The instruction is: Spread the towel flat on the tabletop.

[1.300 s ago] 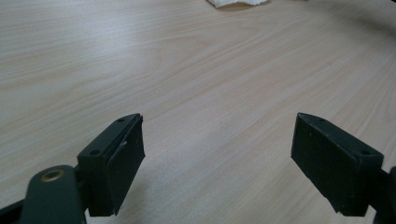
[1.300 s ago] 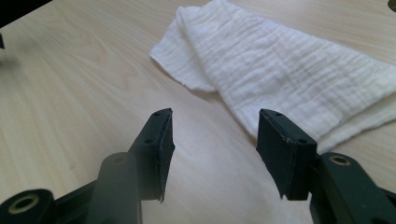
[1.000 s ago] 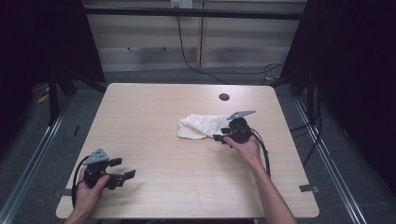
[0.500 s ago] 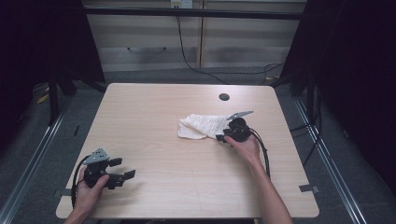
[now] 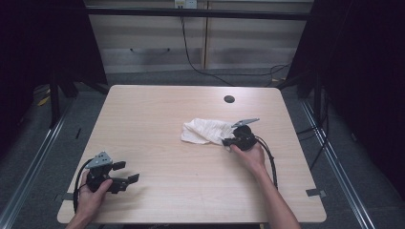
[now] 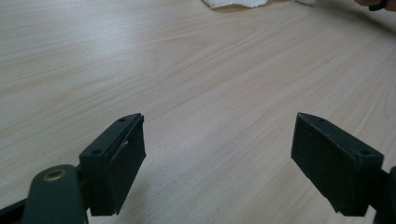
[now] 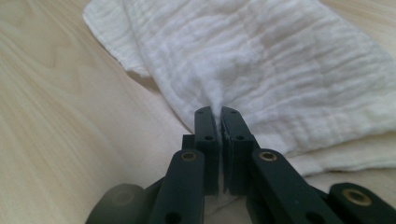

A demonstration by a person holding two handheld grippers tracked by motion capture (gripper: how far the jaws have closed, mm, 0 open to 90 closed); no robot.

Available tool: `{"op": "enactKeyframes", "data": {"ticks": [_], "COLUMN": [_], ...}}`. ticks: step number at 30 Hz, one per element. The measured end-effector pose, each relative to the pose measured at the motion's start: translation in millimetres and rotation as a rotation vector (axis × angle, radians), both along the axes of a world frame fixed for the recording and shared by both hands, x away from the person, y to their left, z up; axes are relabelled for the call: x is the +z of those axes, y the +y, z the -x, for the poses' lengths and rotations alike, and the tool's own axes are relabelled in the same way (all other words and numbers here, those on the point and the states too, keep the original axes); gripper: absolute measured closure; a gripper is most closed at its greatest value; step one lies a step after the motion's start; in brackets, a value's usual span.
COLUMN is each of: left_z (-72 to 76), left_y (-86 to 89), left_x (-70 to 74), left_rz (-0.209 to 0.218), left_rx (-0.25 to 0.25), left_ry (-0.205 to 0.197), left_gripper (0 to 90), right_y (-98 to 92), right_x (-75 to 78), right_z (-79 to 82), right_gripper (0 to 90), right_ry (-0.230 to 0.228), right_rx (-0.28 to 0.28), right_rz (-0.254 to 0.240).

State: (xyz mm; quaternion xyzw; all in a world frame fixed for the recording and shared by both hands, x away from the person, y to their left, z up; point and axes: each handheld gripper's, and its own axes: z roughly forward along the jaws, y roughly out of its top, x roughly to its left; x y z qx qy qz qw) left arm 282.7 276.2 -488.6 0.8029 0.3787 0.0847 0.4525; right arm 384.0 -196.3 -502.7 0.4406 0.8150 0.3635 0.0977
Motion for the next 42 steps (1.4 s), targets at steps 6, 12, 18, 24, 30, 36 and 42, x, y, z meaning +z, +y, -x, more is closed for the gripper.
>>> {"op": "enactKeyframes", "data": {"ticks": [6,12,18,24,30,36,42], "left_z": [0.3,0.2,-0.7,-0.5,1.5,2.8,3.3], "left_y": [-0.6,-2.0,-1.8,-5.6,-10.2,-12.4,-12.1], "left_x": [0.1,-0.1,-0.5,-1.3,-0.6,1.1,2.0], "left_rz": [-0.005,-0.006,-0.013,-0.031,-0.04,-0.039,-0.031], "left_rx": [0.004,0.02,0.04,0.036,0.021,0.012,0.006], "left_ry": [-0.004,-0.011,0.005,0.011,0.001,-0.012,-0.013], "left_gripper": [17.5,17.9,21.5,23.5,24.8,26.9,27.6], "right_y": [6.0,10.5,19.9,28.1,37.1,51.4,60.7], "right_x": [-0.6,-0.8,1.8,2.8,3.8,3.8,9.4], "right_z": [15.1,32.4,52.2,73.3,92.5,106.5,109.8], "right_gripper": [86.9,86.9,86.9,86.9,86.6,86.7,86.8], "right_ry": [-0.013,-0.007,-0.009,-0.005,0.01,0.009,0.003], "right_rx": [0.041,0.071,0.122,0.171,0.211,0.278,0.305], "right_rz": [-0.005,-0.021,0.007,0.006,-0.002,-0.013,-0.012]}}
